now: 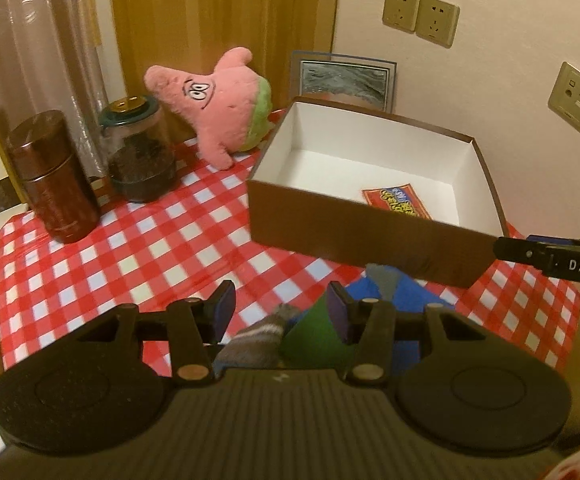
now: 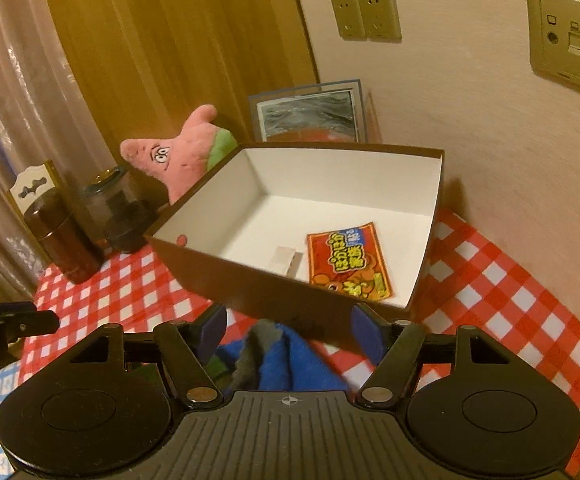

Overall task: Organize soft objects
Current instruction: 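Move the left tool to the cream hair tie while the right tool reaches the cotton-swab bag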

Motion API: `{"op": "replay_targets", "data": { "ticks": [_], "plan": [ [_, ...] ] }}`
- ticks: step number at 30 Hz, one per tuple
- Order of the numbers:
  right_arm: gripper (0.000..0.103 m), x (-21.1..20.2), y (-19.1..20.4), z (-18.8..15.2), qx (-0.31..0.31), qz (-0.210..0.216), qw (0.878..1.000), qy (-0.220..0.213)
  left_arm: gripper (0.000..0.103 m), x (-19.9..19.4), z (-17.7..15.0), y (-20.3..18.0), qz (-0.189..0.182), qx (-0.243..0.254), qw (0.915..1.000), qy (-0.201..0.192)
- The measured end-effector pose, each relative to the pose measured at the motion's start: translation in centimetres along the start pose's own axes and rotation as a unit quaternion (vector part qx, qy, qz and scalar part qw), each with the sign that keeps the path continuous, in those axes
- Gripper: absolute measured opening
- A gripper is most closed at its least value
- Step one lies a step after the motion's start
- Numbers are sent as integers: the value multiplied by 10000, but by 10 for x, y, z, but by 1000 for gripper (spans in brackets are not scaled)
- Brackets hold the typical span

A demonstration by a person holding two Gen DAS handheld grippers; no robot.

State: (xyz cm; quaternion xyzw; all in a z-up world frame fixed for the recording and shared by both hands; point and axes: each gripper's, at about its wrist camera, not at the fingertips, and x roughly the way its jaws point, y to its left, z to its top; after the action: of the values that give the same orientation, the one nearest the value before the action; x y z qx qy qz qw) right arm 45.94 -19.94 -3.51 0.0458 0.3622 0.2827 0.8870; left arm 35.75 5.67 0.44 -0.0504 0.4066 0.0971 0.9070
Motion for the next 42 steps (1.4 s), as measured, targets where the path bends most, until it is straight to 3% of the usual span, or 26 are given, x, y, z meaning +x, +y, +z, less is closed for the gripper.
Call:
{"op": "replay_targets", "data": {
  "ticks": [13, 20, 42],
  "plan": [
    [70, -24, 27, -43, 26, -47, 9999, 143, 48, -26, -47, 37, 56, -139, 9998, 120],
    [70, -24, 37, -64, -148, 26, 9985, 523, 48, -27, -70, 45, 66, -180, 9993, 314],
    [70, 6, 56, -139, -587, 349, 9876, 1411, 48, 11, -161, 15, -226, 59, 9898, 1402]
  ]
}}
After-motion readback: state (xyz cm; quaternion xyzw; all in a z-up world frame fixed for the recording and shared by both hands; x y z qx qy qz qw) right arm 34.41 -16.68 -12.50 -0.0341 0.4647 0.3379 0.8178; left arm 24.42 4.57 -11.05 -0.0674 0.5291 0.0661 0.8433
